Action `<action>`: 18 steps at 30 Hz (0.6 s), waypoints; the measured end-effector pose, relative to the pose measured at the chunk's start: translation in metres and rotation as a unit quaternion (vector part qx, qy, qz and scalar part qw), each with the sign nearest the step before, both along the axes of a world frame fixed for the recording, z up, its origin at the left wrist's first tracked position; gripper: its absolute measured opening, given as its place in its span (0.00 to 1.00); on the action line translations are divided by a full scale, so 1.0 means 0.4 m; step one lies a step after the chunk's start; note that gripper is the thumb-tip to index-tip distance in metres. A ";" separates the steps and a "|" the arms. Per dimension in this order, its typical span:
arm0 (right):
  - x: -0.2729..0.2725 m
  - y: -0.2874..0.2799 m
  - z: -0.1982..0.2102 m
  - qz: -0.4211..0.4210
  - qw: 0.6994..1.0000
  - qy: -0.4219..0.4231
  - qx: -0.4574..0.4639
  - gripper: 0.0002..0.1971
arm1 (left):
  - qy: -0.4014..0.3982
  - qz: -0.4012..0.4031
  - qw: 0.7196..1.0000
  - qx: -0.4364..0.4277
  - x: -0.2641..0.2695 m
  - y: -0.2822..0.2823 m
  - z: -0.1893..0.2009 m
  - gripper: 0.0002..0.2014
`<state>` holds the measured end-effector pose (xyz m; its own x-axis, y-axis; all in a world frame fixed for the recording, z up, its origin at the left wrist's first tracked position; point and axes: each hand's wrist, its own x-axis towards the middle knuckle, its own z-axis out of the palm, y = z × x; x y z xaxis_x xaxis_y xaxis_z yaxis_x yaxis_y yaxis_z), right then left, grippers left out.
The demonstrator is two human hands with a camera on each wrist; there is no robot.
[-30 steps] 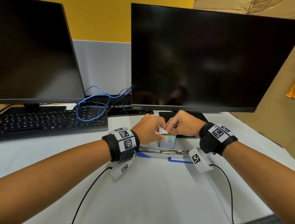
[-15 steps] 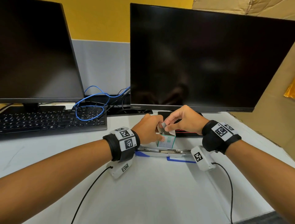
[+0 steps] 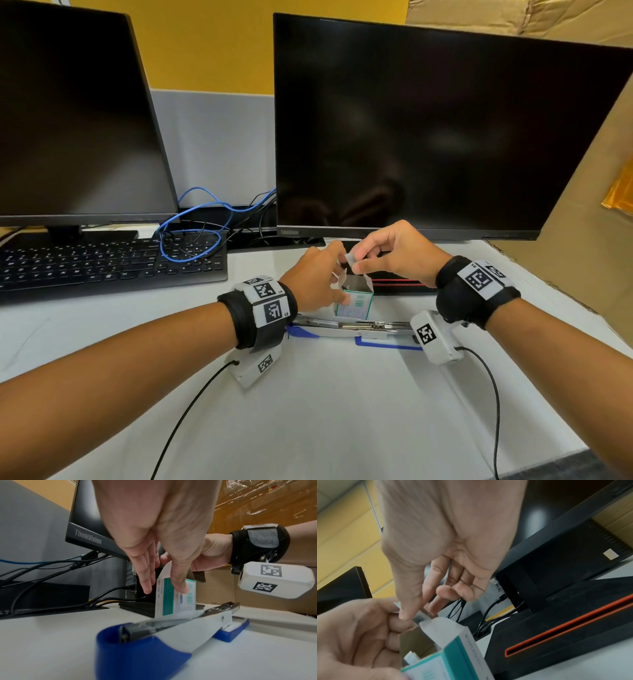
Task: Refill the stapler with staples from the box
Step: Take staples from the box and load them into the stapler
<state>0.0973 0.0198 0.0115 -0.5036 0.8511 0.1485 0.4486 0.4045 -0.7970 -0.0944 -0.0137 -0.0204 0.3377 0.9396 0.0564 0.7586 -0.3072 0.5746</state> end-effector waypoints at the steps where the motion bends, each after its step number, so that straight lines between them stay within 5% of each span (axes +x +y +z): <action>1: 0.000 -0.001 0.002 0.004 1.000 -0.003 -0.003 0.07 | -0.003 0.002 1.000 0.000 0.000 -0.001 0.000 0.30; 11: 0.008 -0.016 0.014 -0.013 0.999 0.034 -0.034 0.07 | 0.028 -0.006 0.999 0.043 -0.001 0.004 0.001 0.12; 18: 0.020 -0.010 0.018 -0.018 0.998 0.045 -0.035 0.15 | 0.045 -0.026 0.996 0.068 -0.003 0.004 -0.008 0.10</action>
<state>0.1053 0.0158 0.0187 -0.4593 0.8784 0.1323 0.3872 0.3320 -0.8602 -0.0954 -0.0120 -0.0238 0.3945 0.9067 0.1492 0.7860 -0.4171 0.4563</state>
